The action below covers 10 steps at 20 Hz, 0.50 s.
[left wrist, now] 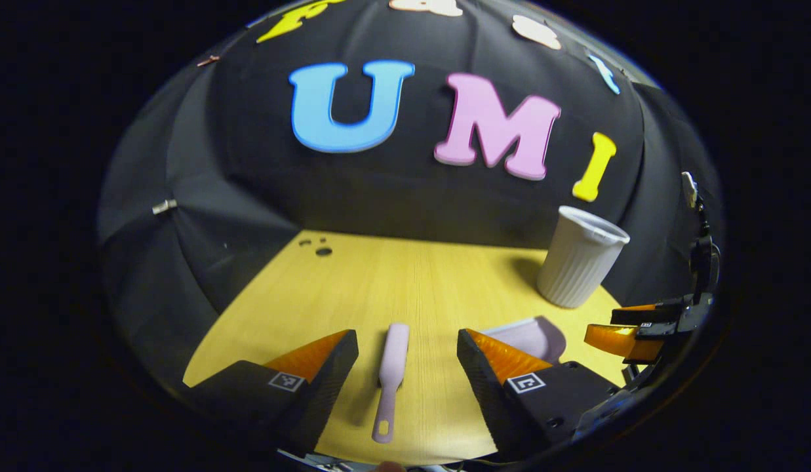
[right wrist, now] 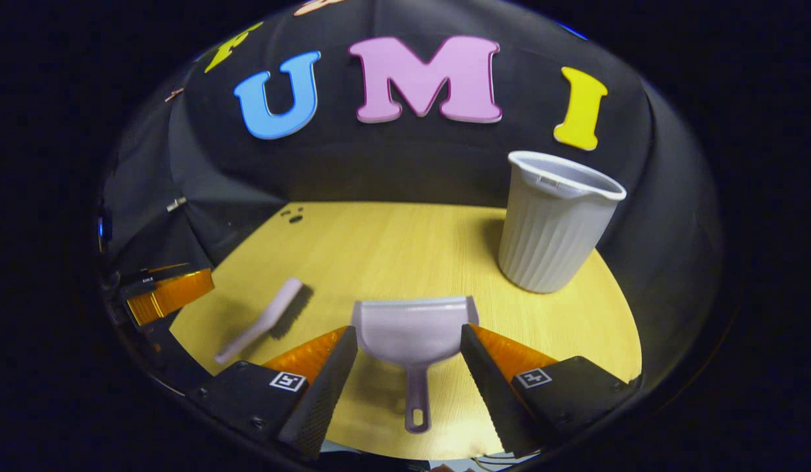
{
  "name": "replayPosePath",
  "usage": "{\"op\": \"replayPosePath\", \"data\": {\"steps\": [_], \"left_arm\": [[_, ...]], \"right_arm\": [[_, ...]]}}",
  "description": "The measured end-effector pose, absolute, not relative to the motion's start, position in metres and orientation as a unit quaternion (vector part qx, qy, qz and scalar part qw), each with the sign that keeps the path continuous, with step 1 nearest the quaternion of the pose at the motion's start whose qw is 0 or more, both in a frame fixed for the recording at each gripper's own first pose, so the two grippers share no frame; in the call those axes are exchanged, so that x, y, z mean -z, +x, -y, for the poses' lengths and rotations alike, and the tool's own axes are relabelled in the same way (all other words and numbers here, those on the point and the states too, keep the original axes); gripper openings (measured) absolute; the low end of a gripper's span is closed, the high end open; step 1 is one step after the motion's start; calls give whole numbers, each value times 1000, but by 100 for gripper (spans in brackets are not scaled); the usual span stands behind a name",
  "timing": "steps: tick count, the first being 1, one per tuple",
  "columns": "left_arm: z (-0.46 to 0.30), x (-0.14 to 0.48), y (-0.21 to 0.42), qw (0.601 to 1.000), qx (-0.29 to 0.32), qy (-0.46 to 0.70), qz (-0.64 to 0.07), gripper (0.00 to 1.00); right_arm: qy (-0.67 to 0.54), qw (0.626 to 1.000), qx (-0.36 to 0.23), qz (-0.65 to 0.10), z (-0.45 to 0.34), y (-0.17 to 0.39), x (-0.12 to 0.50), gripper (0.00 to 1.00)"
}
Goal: Pick up the small broom and dustpan from the desktop, sweep the trash into the dustpan with the broom, and then empty the trash into the garbage bin.
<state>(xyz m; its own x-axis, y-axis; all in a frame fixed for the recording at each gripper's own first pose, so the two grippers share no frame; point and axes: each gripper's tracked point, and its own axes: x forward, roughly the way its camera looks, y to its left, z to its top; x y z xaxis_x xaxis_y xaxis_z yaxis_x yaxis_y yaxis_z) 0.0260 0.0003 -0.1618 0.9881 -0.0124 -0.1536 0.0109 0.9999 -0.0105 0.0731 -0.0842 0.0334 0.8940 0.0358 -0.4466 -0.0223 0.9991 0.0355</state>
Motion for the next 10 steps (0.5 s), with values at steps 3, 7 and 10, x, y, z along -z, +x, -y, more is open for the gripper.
{"op": "replayPosePath", "data": {"steps": [3, 7, 10], "left_arm": [[6, 125, -10, 1000, -3, -7, -13, 96], [24, 116, -45, 1000, -2, 4, 26, 96], [36, 126, -63, 1000, 0, -2, 18, 96]], "right_arm": [[10, 986, -15, -166, 84, 60, -71, 99], [-19, 994, -12, -105, 87, 21, -101, 99], [-16, 994, -14, -105, 78, -2, -93, 99]]}}
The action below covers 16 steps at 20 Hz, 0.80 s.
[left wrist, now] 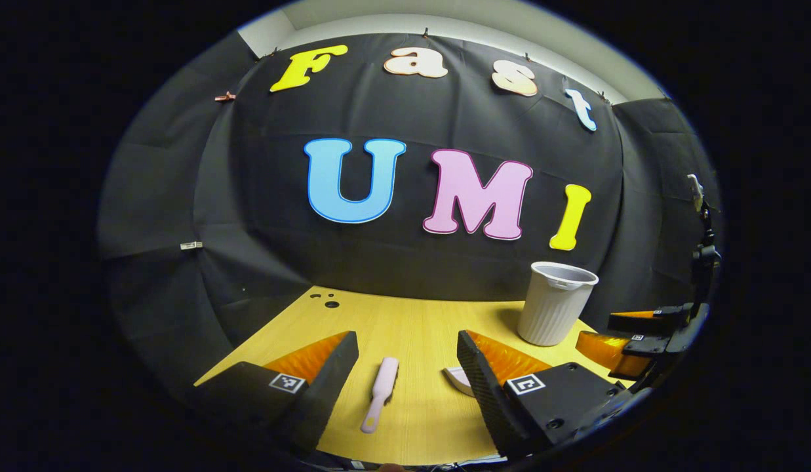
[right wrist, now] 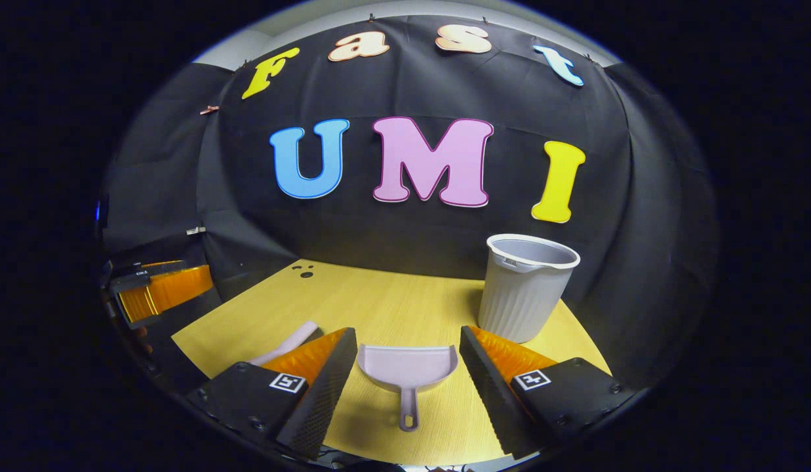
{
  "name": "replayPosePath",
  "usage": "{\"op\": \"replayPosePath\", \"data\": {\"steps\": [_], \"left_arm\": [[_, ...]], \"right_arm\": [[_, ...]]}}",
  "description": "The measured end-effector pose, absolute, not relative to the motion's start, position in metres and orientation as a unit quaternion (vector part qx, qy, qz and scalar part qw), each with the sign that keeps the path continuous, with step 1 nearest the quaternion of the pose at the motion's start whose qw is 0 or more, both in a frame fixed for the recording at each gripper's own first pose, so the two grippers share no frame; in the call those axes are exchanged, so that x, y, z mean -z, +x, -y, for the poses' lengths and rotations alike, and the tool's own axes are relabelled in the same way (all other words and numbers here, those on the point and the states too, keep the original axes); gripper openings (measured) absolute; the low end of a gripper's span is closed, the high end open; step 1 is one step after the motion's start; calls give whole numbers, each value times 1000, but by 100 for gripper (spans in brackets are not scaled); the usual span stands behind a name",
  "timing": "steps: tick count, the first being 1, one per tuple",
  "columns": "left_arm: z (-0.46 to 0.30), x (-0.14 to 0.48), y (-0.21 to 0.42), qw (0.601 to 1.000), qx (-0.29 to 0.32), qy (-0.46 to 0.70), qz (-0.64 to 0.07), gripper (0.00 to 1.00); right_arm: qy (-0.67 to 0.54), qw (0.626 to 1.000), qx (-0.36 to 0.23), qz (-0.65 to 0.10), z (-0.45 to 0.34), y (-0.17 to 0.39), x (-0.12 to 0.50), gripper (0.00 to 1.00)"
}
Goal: Pick up the small broom and dustpan from the desktop, sweep the trash into the dustpan with the broom, and then empty the trash into the garbage bin.
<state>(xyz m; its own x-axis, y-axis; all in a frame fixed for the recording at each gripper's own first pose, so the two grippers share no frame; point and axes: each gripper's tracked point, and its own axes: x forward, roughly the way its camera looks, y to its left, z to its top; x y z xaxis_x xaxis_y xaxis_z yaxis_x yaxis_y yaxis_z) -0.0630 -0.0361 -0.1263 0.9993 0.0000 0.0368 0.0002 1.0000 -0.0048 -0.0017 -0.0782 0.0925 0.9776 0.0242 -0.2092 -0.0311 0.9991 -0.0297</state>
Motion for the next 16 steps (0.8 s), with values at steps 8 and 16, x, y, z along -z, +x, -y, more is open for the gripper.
{"op": "replayPosePath", "data": {"steps": [8, 16], "left_arm": [[34, 170, -74, 998, 4, -51, -41, 96], [12, 192, -72, 996, 2, -54, -76, 96]], "right_arm": [[8, 990, 1, -144, 75, -22, -60, 99], [-4, 988, 1, -156, 72, -20, -59, 99]]}}
